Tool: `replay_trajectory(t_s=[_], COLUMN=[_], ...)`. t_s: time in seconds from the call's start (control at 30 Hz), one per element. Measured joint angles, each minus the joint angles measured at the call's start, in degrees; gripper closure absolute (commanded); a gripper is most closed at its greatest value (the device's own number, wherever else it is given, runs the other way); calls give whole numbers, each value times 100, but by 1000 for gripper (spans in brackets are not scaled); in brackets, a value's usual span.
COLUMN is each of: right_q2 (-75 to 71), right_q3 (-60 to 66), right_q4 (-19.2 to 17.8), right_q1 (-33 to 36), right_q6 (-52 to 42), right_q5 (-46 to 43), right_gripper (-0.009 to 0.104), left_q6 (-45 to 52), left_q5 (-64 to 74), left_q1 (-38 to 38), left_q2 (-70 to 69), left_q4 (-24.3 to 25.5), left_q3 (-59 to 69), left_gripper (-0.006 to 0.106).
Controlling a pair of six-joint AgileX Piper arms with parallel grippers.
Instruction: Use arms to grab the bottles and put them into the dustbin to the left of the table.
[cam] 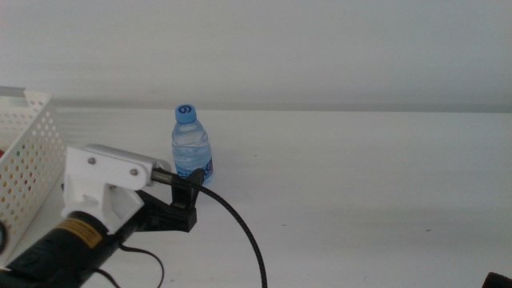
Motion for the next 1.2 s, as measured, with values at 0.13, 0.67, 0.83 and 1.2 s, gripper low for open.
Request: replay_trajectory(t_s=[0.13, 0.67, 0.83, 1.2], right_q2=[0, 0, 0, 0], right_q3=[0, 0, 0, 0], right_q4=[0, 0, 0, 0], right_q1=[0, 0, 0, 0], right_q6=[0, 0, 0, 0], right_q5=[0, 0, 0, 0], right_gripper=[2, 2, 2, 2], left_q6=[142, -146, -216, -389], left_q5=[-717, -2970, -2943, -2411], left_q1=[0, -13, 90, 545], left_q2=[654, 3293, 3454, 3851], left_q4=[-35, -295, -249, 456], left_q3=[0, -649, -994, -1782], left_gripper=[7, 7, 7, 7])
